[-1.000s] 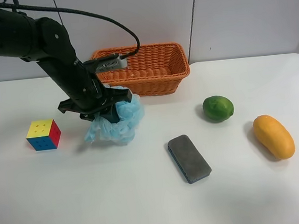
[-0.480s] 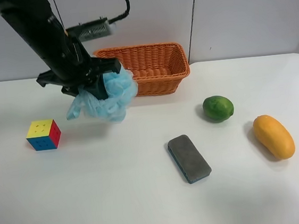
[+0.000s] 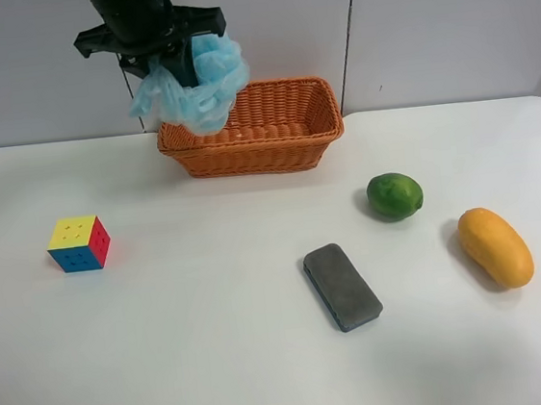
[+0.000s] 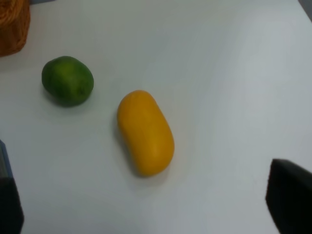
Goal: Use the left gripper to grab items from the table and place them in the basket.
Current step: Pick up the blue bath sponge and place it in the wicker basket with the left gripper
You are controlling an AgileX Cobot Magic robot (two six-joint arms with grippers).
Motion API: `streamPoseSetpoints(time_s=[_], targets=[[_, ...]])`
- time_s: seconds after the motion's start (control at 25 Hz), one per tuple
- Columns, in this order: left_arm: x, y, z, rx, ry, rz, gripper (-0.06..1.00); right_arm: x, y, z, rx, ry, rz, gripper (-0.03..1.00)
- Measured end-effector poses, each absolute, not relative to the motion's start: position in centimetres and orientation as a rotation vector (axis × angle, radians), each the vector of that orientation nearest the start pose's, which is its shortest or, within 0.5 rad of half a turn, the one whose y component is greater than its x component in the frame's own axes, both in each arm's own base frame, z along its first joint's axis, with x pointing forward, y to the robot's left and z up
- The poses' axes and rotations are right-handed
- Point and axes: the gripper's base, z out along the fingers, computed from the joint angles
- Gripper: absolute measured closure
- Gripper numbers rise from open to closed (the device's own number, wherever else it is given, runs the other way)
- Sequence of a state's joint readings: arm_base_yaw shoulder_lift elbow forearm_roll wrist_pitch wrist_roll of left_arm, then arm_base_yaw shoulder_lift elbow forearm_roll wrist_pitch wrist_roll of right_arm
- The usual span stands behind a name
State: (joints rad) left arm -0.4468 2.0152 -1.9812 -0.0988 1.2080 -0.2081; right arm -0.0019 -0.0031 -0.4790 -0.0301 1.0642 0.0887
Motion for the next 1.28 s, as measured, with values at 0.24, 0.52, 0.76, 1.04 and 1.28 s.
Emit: streamPoseSetpoints(time_s=[0.24, 0.52, 0.76, 1.04, 1.28], targets=[[43.9, -21.7, 30.0, 0.337, 2.663, -0.336, 0.68, -0.3, -0.2, 27.1, 0.095, 2.063, 0.017, -0.02], [46.9, -23.1, 25.2, 0.342, 2.642, -0.338, 0.68, -0.3, -0.2, 27.1, 0.095, 2.063, 0.017, -0.02], [48.5, -24.0, 20.8, 0.342, 2.632, -0.349, 0.68, -0.3, -0.2, 27.1, 0.095, 2.063, 0.017, -0.02], [49.0, -24.4, 19.3, 0.382, 2.62, -0.403, 0.52, -0.3, -0.2, 27.1, 0.095, 2.063, 0.017, -0.02], [49.5, -23.7, 19.5, 0.346, 2.602, -0.433, -0.02, -0.3, -0.2, 27.1, 0.095, 2.063, 0.017, -0.02]])
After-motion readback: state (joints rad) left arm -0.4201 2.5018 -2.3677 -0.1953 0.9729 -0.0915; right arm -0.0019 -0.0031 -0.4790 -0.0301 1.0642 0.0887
